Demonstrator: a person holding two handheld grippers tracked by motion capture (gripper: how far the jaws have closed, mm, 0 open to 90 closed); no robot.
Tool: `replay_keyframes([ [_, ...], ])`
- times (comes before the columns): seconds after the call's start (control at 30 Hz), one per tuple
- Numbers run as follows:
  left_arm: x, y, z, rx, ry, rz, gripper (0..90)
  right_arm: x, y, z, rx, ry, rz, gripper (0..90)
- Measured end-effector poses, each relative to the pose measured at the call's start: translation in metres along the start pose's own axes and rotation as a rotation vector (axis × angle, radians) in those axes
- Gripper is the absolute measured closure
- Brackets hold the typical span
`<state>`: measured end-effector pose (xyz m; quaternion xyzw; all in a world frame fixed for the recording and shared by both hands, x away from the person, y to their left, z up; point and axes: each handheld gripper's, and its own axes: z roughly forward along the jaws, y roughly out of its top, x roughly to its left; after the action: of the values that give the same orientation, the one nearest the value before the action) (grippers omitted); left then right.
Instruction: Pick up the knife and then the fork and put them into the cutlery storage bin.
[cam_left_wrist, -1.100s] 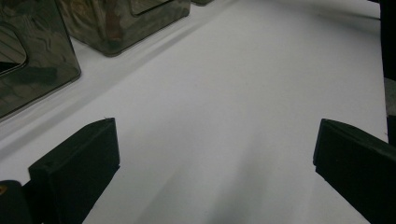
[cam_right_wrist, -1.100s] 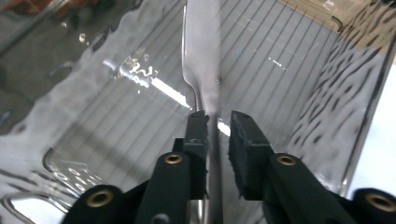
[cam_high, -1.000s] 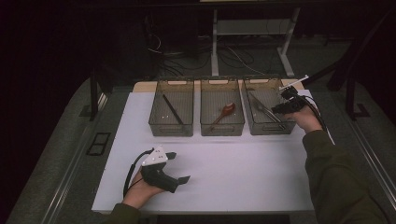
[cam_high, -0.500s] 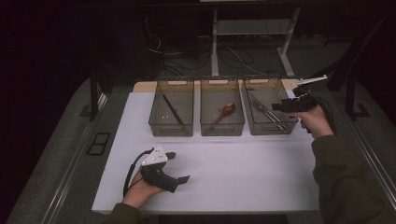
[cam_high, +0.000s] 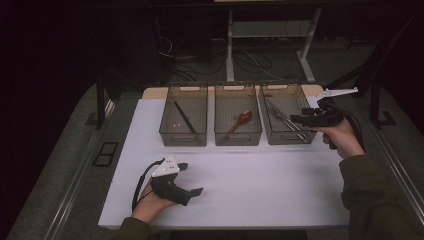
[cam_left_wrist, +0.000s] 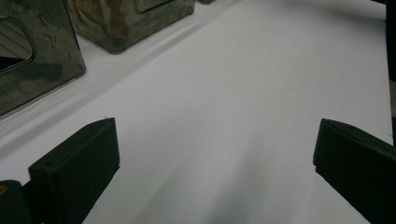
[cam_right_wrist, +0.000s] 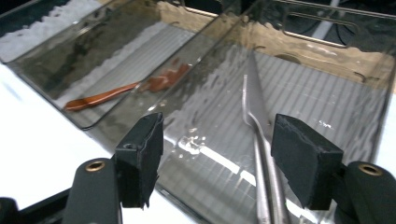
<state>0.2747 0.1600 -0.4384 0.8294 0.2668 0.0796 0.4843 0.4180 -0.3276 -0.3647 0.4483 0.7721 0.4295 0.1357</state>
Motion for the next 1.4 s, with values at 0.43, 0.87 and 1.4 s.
replay_keyframes([
  [0.43,-0.001,-0.001,-0.001,-0.007,-0.004,-0.011,0.0,0.028,-0.023,-0.013,-0.060,0.034,-0.062,23.9],
  [0.87,0.000,-0.001,-0.002,-0.004,-0.004,-0.010,0.0,0.053,-0.053,-0.025,-0.126,0.057,-0.095,18.6],
  [1.4,0.000,-0.001,-0.003,-0.005,-0.002,-0.005,0.0,0.076,-0.097,-0.024,-0.099,0.113,-0.103,17.7],
])
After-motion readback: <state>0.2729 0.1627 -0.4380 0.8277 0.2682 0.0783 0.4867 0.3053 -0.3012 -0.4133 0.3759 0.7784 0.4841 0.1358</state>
